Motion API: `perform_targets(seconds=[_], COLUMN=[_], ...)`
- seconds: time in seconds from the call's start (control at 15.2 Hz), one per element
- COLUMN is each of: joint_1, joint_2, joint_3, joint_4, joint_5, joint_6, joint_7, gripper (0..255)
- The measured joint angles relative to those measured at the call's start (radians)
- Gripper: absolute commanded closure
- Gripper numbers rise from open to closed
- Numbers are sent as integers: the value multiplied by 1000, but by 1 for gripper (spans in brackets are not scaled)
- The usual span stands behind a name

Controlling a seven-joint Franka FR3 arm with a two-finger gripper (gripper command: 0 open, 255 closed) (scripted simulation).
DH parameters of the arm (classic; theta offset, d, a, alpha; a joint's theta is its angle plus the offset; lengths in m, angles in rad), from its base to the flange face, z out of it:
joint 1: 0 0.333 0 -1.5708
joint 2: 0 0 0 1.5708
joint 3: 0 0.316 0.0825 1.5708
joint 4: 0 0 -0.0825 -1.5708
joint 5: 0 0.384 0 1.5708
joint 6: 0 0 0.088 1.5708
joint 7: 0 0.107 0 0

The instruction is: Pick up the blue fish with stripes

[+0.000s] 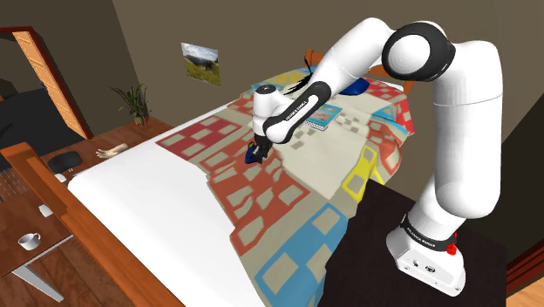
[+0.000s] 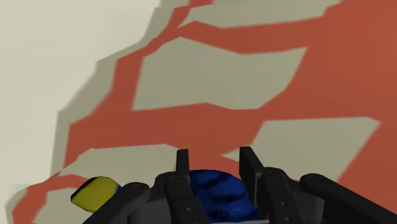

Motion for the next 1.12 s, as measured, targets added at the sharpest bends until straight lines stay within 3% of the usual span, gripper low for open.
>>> perform_targets(seconds=[1.12], joint_1=[-17], joint_2=[-139], joint_3=[29], joint_4=[13], joint_5=[53], joint_6=[-149], joint_7=[-51], gripper=[255])
